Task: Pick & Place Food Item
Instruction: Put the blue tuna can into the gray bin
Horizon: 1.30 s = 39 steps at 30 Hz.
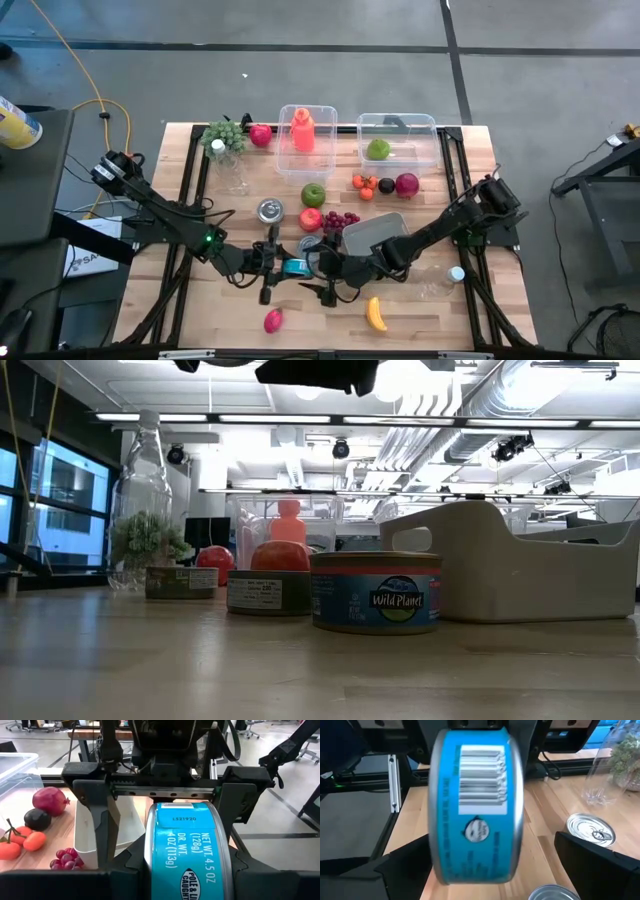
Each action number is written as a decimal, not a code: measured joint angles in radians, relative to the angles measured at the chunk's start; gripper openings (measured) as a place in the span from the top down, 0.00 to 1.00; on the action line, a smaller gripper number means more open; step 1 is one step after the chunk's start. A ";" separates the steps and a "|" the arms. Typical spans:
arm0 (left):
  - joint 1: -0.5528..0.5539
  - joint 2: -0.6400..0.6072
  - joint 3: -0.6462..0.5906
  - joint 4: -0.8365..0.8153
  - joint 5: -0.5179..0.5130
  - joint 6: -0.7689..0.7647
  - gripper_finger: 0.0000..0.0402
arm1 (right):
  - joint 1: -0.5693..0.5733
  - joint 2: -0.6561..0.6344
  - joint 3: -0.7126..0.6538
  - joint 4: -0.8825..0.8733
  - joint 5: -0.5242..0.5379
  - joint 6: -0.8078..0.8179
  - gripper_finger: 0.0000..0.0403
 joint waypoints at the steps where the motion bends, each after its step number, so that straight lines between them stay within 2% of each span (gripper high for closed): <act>1: 0.000 0.000 0.000 0.000 0.000 0.000 0.69 | -0.001 0.000 0.000 0.001 0.000 0.000 0.02; 7: 0.000 0.000 0.000 -0.001 0.000 0.000 0.69 | -0.002 0.000 0.000 0.000 -0.007 -0.005 0.06; 19: 0.000 0.001 0.000 -0.005 0.040 -0.005 0.69 | -0.005 0.000 0.000 0.018 -0.037 -0.005 0.32; 35: 0.001 0.001 0.000 -0.023 0.027 -0.011 0.69 | -0.005 0.000 0.000 0.017 -0.057 -0.005 0.66; 39: 0.001 0.001 0.000 -0.025 0.022 -0.013 0.69 | -0.005 0.000 -0.001 0.016 -0.055 -0.003 0.69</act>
